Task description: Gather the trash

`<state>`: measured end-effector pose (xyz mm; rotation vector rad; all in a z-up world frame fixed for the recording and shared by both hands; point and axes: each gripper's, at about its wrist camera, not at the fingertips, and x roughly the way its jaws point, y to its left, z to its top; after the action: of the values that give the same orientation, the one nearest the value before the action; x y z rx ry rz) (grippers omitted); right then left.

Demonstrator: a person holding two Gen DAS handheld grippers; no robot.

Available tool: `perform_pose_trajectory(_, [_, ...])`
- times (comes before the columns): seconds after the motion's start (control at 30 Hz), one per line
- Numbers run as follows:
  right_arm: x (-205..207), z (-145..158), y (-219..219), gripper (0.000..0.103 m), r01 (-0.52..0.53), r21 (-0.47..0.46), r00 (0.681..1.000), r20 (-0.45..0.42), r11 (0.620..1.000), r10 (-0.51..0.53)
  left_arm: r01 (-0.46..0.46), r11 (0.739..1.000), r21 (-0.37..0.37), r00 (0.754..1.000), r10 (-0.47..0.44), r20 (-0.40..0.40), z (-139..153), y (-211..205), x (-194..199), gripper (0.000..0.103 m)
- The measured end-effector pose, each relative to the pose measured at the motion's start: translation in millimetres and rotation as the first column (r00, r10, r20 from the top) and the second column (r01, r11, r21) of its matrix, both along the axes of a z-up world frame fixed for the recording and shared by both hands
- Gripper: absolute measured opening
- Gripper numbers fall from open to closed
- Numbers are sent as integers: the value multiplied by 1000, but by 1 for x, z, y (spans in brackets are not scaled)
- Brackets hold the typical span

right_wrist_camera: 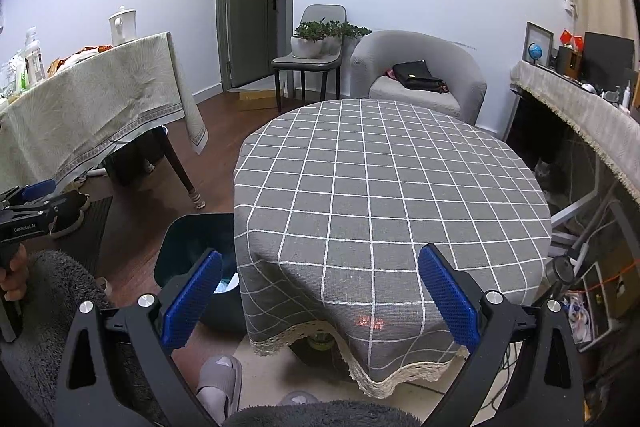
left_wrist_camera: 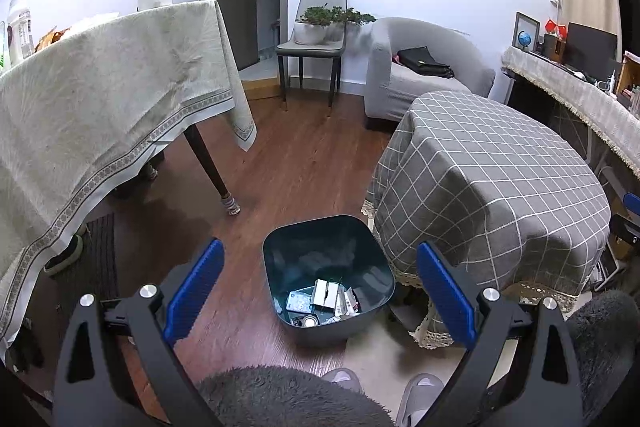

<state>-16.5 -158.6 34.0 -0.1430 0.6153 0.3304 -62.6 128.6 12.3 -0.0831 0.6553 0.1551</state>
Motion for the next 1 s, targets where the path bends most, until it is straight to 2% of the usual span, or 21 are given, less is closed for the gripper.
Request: perform_pose_trajectory(1.0, [2,-5,-6,99,5,17,1000,-6,1000,-5,1,1000,3,1000,-1,1,1,0,0,98])
